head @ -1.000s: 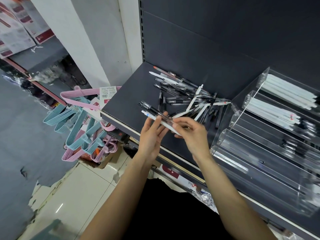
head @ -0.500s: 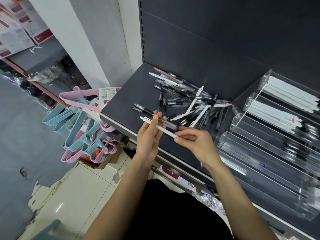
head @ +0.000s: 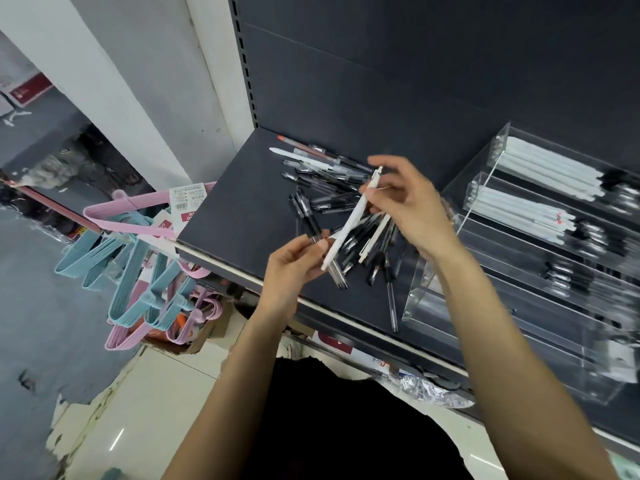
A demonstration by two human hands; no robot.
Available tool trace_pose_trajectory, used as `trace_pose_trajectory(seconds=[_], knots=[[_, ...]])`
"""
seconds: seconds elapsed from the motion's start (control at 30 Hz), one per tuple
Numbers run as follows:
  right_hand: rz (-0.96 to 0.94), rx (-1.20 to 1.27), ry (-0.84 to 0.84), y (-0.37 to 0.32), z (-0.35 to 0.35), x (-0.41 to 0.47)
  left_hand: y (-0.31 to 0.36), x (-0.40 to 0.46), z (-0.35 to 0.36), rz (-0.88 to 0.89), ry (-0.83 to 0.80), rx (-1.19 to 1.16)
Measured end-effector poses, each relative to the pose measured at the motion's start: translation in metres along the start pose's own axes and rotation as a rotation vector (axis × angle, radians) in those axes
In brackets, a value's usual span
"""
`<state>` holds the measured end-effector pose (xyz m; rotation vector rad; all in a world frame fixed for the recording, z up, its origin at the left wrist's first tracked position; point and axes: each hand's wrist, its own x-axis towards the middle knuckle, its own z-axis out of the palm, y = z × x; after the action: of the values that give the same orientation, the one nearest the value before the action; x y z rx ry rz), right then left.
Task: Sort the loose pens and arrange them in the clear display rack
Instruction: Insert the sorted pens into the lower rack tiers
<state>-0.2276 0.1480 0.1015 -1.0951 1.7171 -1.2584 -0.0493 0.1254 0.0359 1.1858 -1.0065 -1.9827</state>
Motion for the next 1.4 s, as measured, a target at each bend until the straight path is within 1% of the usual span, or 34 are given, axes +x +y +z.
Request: trace_pose_trajectory(seconds=[0.03, 0.1, 0.17, 0.2, 0.47, 0.6, 0.7, 0.83, 0.9, 1.0, 1.07, 1.17, 1.23, 1.33, 1.4], knots=[[0.022, -0.045, -0.032, -0.001, 0.002, 0.007, 0.0, 0.001, 0.002, -0.009, -0.038, 0.02], [0.063, -0.217, -0.119, 0.0, 0.008, 0.018, 0.0, 0.001, 0.005, -0.027, -0.097, 0.046], [0.088, -0.372, -0.192, 0.001, 0.017, 0.023, -0.001, 0.002, 0.008, -0.052, -0.115, 0.067], [0.089, -0.406, -0.193, 0.003, 0.022, 0.025, -0.001, 0.003, 0.01, -0.058, -0.12, 0.081], [0.135, -0.388, 0.052, 0.012, 0.028, 0.012, -0.001, 0.009, 0.026, -0.089, -0.238, 0.068], [0.113, -0.341, 0.124, 0.014, 0.016, -0.004, -0.004, 0.008, 0.045, -0.134, -0.314, 0.064], [0.079, -0.322, 0.141, 0.017, 0.0, -0.019, -0.013, 0.0, 0.064, -0.175, -0.306, 0.03], [-0.056, -0.403, 0.11, 0.022, -0.033, -0.049, -0.025, -0.012, 0.093, -0.153, -0.263, -0.062], [-0.113, -0.466, 0.145, 0.028, -0.057, -0.073, -0.029, -0.019, 0.109, -0.135, -0.223, -0.132], [-0.106, -0.396, 0.219, 0.041, -0.095, -0.111, -0.035, -0.033, 0.138, -0.087, -0.179, -0.187], [-0.092, -0.345, 0.236, 0.049, -0.118, -0.128, -0.041, -0.044, 0.161, -0.044, -0.175, -0.172], [-0.1, -0.317, 0.232, 0.052, -0.156, -0.141, -0.053, -0.059, 0.194, -0.018, -0.172, -0.142], [-0.121, -0.323, 0.292, 0.052, -0.187, -0.141, -0.058, -0.062, 0.208, 0.006, -0.171, -0.145], [-0.154, -0.458, 0.424, 0.049, -0.235, -0.126, -0.061, -0.058, 0.216, 0.01, -0.133, -0.141], [-0.157, -0.593, 0.413, 0.046, -0.255, -0.109, -0.061, -0.054, 0.215, 0.008, -0.103, -0.13]])
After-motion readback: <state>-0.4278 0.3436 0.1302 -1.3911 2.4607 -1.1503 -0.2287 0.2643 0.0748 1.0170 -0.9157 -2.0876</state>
